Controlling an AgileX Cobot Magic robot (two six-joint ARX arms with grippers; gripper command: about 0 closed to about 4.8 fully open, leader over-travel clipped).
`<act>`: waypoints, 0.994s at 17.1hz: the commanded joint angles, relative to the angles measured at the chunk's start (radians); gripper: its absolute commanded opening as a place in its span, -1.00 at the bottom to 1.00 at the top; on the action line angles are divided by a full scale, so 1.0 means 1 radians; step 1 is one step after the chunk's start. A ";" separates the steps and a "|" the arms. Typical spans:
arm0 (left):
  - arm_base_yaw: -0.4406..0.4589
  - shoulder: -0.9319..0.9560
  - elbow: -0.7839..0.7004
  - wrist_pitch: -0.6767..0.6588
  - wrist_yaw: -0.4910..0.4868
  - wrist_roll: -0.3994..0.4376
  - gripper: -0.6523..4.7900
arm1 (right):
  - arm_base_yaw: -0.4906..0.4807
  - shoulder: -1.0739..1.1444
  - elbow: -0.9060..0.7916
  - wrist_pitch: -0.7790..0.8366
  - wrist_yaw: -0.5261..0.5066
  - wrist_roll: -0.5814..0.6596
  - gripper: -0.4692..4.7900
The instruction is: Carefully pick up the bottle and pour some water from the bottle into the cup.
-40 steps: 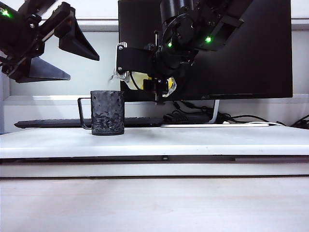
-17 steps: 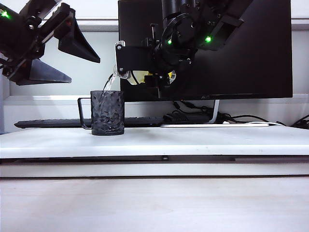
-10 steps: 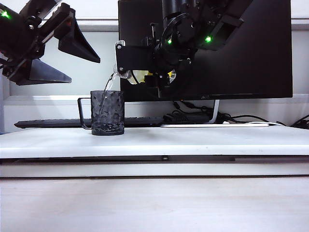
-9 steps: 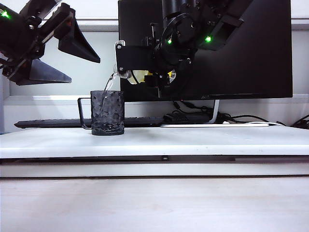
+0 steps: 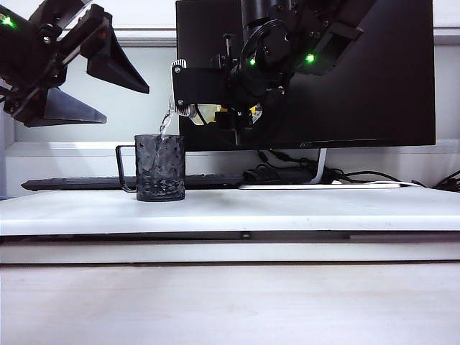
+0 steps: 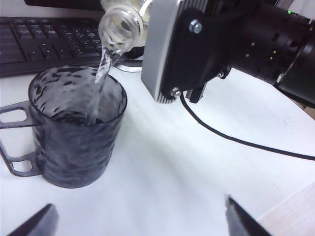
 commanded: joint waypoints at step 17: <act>0.001 -0.002 0.002 0.002 0.096 -0.034 1.00 | 0.014 -0.083 0.009 -0.007 0.272 1.090 -0.01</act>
